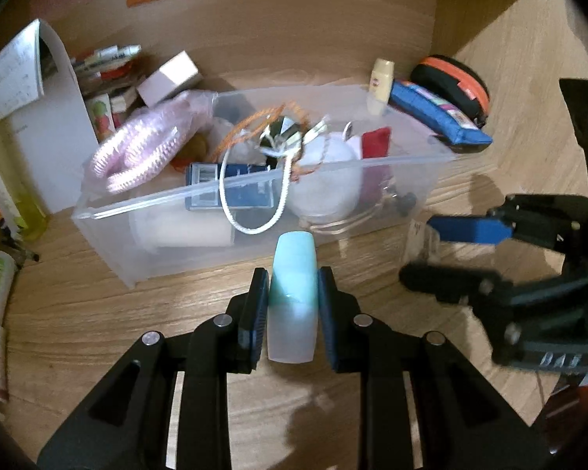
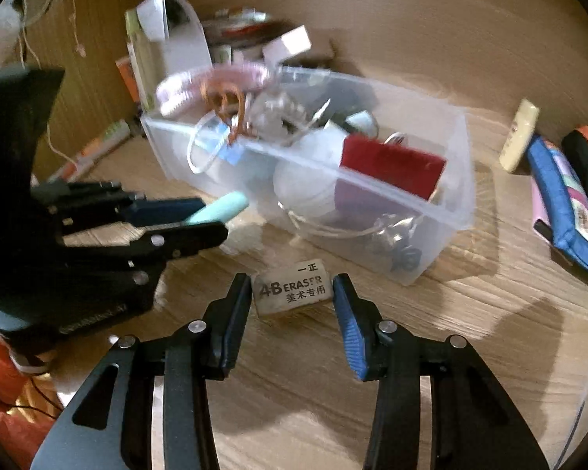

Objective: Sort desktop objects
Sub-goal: 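Grasp the mint-green tube with the left gripper while the right grasps the beige eraser, then carry the mint-green tube and beige eraser over the clear box with both grippers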

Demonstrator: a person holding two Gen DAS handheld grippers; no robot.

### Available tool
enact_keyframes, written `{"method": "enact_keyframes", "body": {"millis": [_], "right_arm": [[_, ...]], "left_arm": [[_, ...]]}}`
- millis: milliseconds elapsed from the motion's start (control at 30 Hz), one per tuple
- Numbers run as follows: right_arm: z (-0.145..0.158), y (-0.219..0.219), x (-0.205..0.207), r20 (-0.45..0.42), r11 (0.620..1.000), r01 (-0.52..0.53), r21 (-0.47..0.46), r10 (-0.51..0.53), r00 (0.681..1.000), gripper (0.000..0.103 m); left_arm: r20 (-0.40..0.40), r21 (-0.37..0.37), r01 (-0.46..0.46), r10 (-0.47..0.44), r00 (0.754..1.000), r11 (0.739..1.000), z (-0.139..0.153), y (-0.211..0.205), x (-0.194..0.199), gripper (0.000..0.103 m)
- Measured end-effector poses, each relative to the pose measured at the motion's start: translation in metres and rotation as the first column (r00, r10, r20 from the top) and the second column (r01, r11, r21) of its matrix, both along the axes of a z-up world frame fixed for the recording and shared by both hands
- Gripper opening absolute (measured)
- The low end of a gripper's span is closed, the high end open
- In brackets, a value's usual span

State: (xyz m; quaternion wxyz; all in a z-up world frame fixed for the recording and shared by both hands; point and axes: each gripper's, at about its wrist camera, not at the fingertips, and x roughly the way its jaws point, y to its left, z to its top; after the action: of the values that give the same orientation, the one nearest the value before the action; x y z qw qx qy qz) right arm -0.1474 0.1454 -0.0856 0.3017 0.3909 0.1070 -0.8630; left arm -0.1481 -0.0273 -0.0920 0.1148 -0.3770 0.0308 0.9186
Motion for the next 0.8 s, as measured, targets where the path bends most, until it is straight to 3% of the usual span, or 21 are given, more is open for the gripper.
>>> {"method": "enact_keyframes", "body": {"millis": [333,600,800], "right_arm": [[0.048,0.025,0.002,-0.109,0.995,0.041,-0.093,-0.051,0.993,0.040],[0.069,0.032,-0.010,-0.168,0.989,0.064,-0.135,-0.086,0.982,0.040],[0.070,0.023,-0.034,-0.159,0.987,0.059,-0.146,-0.083,0.984,0.040]], "left_arm": [[-0.144,0.034,0.023,-0.018,0.989,0.999,0.052,0.007,0.019,0.024],[-0.186,0.098,0.030,-0.011,0.983,0.995,0.080,0.003,-0.006,0.024],[-0.170,0.082,0.021,-0.007,0.985,0.996,0.079,0.008,-0.037,0.024]]}}
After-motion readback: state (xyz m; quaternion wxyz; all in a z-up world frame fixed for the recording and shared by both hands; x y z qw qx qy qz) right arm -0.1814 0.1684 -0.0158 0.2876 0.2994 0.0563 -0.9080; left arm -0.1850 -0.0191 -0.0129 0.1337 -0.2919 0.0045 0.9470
